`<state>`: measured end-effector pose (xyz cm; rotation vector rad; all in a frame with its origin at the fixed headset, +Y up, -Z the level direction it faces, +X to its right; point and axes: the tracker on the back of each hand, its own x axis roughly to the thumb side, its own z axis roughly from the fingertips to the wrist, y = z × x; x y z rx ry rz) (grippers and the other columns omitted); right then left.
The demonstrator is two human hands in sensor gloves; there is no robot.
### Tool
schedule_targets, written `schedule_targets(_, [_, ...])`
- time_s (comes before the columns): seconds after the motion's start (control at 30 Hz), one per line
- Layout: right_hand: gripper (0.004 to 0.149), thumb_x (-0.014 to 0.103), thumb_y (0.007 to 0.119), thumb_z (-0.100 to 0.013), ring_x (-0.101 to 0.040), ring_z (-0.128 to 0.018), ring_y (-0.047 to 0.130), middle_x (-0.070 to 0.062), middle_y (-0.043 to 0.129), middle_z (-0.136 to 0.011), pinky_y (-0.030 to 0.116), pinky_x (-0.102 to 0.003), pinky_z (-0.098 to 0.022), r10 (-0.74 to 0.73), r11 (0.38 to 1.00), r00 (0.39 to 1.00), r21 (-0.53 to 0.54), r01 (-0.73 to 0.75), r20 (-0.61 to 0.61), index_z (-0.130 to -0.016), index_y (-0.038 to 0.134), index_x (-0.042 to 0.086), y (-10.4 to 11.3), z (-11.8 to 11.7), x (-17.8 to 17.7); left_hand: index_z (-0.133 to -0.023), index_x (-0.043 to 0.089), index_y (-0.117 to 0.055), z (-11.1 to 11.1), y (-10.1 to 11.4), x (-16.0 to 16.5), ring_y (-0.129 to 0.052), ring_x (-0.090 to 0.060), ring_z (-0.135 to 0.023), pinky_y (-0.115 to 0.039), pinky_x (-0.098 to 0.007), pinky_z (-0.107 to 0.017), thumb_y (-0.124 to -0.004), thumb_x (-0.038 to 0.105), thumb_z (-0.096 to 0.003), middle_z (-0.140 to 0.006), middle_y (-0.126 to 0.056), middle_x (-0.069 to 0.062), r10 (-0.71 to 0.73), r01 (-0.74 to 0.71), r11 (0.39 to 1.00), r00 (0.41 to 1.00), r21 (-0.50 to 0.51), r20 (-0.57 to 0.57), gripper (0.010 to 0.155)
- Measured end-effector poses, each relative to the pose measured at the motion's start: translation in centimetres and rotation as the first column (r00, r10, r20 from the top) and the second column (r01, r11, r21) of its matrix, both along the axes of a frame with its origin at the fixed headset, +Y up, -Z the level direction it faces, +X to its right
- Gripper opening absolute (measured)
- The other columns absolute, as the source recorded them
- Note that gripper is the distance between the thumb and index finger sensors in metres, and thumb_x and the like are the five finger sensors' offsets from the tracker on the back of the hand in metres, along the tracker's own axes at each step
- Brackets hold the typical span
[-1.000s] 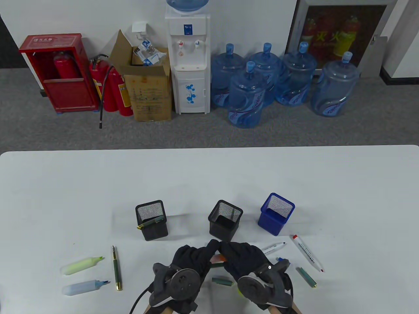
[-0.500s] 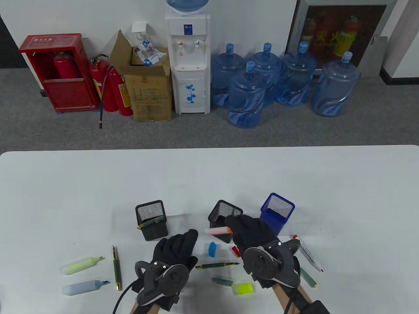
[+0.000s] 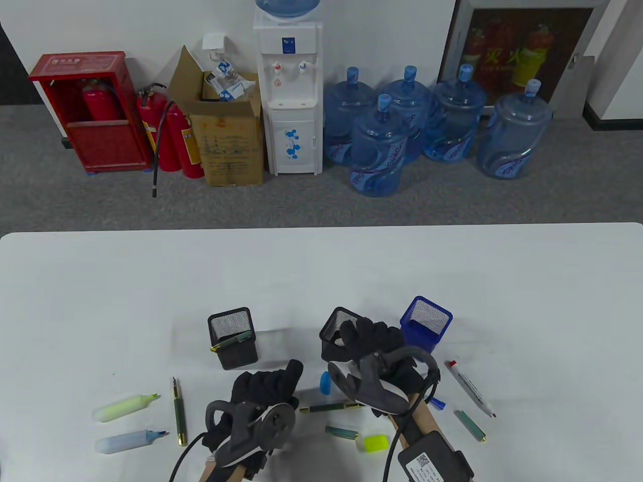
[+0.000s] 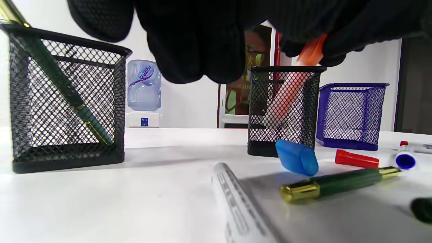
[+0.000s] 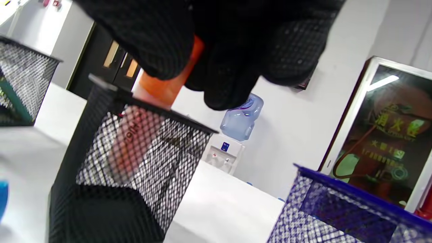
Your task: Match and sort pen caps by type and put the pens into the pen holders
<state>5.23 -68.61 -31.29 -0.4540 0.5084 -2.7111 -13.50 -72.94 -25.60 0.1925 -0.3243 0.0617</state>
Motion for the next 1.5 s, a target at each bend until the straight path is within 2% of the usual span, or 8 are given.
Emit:
schedule_targets(0.3, [0.062,0.036,0.083,-0.038,-0.018,-0.078,0.099,0.001,0.087,-0.097,0.090,-0.043,-0.057,-0.055,0.997,0.998,-0.046,0.054,-0.025,-0.099,0.070,0.033,0.1,0.7,0.3,-0.108,0.031,-0.050,-0.1,-0.1,0.1,-0.094,-0.028,-0.083,-0.067,-0.062,-0.070,-0.071,0.044,-0.0422,-0.099,-0.087,0.001,-0.027,0.027,0.999,1.000,-0.024,-0.002,0.071])
schedule_targets(0.43, [0.070,0.040,0.085,-0.034,-0.019,-0.080,0.099,0.001,0.084,-0.100,0.090,-0.044,-0.059,-0.121,0.992,0.992,-0.052,0.119,-0.046,-0.101,0.066,0.033,1.1,1.4,1.8,-0.108,0.031,-0.049,-0.1,-0.2,0.1,-0.094,-0.028,-0.082,-0.067,-0.062,-0.070,-0.071,0.044,-0.0421,-0.099,-0.087,0.002,-0.035,0.034,0.999,0.999,-0.036,-0.008,0.071])
schedule_targets(0.6, [0.068,0.041,0.084,-0.035,-0.019,-0.081,0.097,0.001,0.082,-0.100,0.089,-0.044,-0.060,-0.173,0.985,0.984,-0.017,0.172,-0.049,-0.101,0.066,0.032,1.6,2.7,4.4,-0.108,0.032,-0.052,-0.1,-0.1,0.0,-0.094,-0.028,-0.082,-0.067,-0.062,-0.070,-0.072,0.043,-0.0420,-0.098,-0.087,0.002,-0.044,0.043,0.999,0.999,-0.030,-0.010,0.070])
schedule_targets(0.77, [0.065,0.044,0.082,-0.037,-0.019,-0.081,0.096,0.002,0.083,-0.099,0.088,-0.045,-0.060,-0.298,0.954,0.953,-0.002,0.299,-0.044,-0.099,0.068,0.031,-0.5,4.9,8.4,-0.104,0.035,-0.062,-0.1,0.0,0.2,-0.094,-0.028,-0.083,-0.067,-0.062,-0.070,-0.075,0.043,-0.0414,-0.099,-0.088,0.002,-0.066,0.066,0.998,0.998,-0.016,-0.014,0.064])
schedule_targets(0.93, [0.064,0.043,0.083,-0.037,-0.021,-0.082,0.095,0.001,0.084,-0.098,0.086,-0.047,-0.061,-0.314,0.949,0.949,-0.013,0.314,-0.024,-0.098,0.070,0.030,-3.3,5.6,10.9,-0.098,0.039,-0.072,0.2,-0.1,1.5,-0.094,-0.026,-0.085,-0.067,-0.061,-0.071,-0.081,0.042,-0.0392,-0.096,-0.092,0.006,-0.149,0.149,0.989,0.989,0.018,0.001,0.059])
schedule_targets(1.07, [0.063,0.043,0.082,-0.037,-0.019,-0.081,0.096,0.003,0.085,-0.096,0.086,-0.045,-0.060,-0.237,0.971,0.971,0.035,0.237,-0.006,-0.097,0.071,0.030,-3.3,5.9,12.0,-0.094,0.042,-0.078,0.2,-0.3,3.5,-0.093,-0.024,-0.088,-0.067,-0.061,-0.072,-0.087,0.043,-0.0347,-0.093,-0.098,0.011,-0.245,0.245,0.969,0.969,-0.012,0.013,0.060])
schedule_targets(1.27, [0.062,0.043,0.082,-0.037,-0.020,-0.081,0.096,0.003,0.086,-0.095,0.086,-0.046,-0.060,-0.209,0.978,0.978,0.004,0.209,0.012,-0.097,0.072,0.030,-4.2,5.5,12.3,-0.089,0.044,-0.082,-0.8,-0.6,6.6,-0.095,-0.019,-0.087,-0.067,-0.058,-0.074,-0.091,0.044,-0.0310,-0.087,-0.102,0.015,-0.442,0.442,0.897,0.897,-0.013,0.013,0.059])
schedule_targets(1.5, [0.060,0.043,0.082,-0.037,-0.019,-0.079,0.097,0.004,0.088,-0.094,0.087,-0.045,-0.060,-0.218,0.976,0.976,0.004,0.217,0.026,-0.095,0.074,0.030,-4.2,5.5,12.6,-0.086,0.044,-0.085,-1.7,-2.0,8.8,-0.097,-0.017,-0.084,-0.067,-0.057,-0.074,-0.092,0.044,-0.0297,-0.082,-0.105,0.016,-0.525,0.524,0.850,0.851,-0.053,-0.008,0.057])
